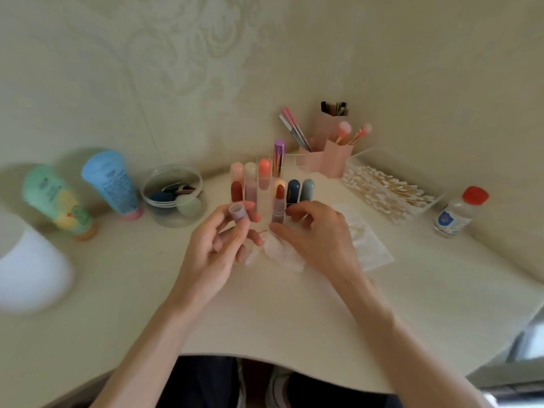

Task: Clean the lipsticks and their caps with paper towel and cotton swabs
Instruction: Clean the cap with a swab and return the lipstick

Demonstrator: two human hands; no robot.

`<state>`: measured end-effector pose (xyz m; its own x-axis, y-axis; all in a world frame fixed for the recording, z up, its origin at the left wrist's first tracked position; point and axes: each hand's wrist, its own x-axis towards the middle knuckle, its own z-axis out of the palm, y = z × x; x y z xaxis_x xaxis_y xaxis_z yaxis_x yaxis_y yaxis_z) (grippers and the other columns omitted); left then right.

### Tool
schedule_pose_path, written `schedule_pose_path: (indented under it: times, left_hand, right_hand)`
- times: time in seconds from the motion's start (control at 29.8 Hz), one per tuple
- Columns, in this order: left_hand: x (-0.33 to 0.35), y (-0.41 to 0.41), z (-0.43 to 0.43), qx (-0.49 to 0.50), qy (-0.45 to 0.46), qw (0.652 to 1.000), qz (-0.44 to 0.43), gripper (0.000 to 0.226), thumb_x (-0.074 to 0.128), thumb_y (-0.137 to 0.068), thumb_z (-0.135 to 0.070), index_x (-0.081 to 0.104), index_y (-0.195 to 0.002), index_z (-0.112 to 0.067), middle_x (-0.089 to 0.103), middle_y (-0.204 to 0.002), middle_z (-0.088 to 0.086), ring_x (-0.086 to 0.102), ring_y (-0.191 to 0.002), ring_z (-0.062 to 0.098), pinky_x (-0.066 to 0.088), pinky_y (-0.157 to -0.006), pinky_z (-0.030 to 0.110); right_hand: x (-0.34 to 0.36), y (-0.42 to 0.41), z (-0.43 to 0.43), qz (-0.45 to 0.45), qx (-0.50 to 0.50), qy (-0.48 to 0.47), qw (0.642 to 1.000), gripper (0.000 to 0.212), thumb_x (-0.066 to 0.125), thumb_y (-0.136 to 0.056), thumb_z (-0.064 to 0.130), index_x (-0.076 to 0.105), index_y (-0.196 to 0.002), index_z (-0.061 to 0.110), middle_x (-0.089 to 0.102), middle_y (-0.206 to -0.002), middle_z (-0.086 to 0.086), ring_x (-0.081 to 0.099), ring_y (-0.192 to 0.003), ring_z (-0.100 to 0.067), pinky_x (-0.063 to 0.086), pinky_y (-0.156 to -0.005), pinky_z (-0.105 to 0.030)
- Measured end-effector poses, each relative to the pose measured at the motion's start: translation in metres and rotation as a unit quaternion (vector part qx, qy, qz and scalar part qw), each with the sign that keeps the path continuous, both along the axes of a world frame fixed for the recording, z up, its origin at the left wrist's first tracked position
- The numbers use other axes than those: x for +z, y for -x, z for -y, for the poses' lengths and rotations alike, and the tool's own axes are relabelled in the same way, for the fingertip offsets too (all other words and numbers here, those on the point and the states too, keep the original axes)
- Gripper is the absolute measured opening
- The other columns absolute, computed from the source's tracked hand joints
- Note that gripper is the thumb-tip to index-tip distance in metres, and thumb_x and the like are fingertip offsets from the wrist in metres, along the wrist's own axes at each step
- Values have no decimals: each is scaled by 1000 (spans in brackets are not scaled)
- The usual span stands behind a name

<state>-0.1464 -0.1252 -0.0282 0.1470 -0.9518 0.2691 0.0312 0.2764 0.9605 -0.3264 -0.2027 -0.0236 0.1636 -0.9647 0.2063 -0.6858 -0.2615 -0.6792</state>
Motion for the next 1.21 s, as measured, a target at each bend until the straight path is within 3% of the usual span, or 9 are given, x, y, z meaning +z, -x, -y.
schedule_pose_path:
  times: [0.17,0.3,0.4,0.47,0.57,0.67,0.87,1.01,1.21]
  left_hand:
    - [-1,0,0,3,16,1000,6,14,49,-107,-8,56,-114,2,63,-105,6,67,-79,22,47,-64,19]
    - [-4,0,1,13,-2,1000,-20,7,46,-109,-3,49,-103,-4,53,-82,-6,53,-70,15,44,-65,19]
    - [2,1,-1,33,-6,999,-25,7,58,-103,-13,56,-105,-6,54,-79,-4,55,-74,12,48,-70,25]
    - [5,3,-3,35,-16,999,-28,19,61,-100,-15,63,-116,-6,61,-74,-15,59,-71,4,49,-69,19]
    - [5,1,-4,28,-17,999,-34,27,60,-99,-21,71,-121,-11,48,-62,-14,41,-57,8,30,-56,24]
    - [3,-3,-2,41,-22,997,-55,26,62,-97,-27,76,-118,-19,33,-64,-5,27,-60,16,20,-56,35]
    - [5,-1,-5,86,-8,996,-24,24,71,-93,-27,77,-109,-9,44,-60,-13,38,-58,7,32,-57,21]
    - [7,-1,-7,129,29,991,23,12,80,-86,-35,82,-94,-27,59,-73,27,54,-73,14,46,-72,26]
    - [11,2,-10,157,31,987,16,8,87,-77,-35,81,-81,-33,53,-73,38,50,-73,22,45,-68,25]
  right_hand:
    - [-3,-7,1,5,2,23,1000,22,82,-83,46,78,-97,30,66,-85,14,58,-76,-9,47,-70,-31]
    - [-2,-7,-7,85,46,38,995,12,82,-84,34,76,-93,31,71,-83,18,66,-81,1,39,-65,-13]
    - [1,-9,-16,123,135,54,982,13,80,-87,21,75,-96,29,74,-88,20,71,-88,-9,40,-66,-13]
    - [1,-10,-19,130,179,68,973,14,79,-89,16,77,-99,26,73,-87,20,70,-86,-13,41,-66,-14]
    - [0,-9,-19,123,224,76,964,13,76,-93,13,77,-103,20,70,-85,14,65,-81,-16,41,-66,-18]
    - [0,-7,-19,93,269,90,954,10,70,-100,11,74,-108,13,66,-86,8,60,-80,-13,40,-70,-16]
    - [0,-5,-20,77,307,98,944,10,62,-105,10,70,-112,9,53,-83,14,49,-77,-11,38,-74,-17]
    - [0,-5,-21,116,267,91,952,10,75,-97,19,72,-106,17,66,-91,11,56,-83,-18,41,-72,-21]
    - [-4,-7,-25,161,251,51,953,22,82,-91,20,70,-109,18,72,-96,16,71,-97,-17,50,-73,-27]
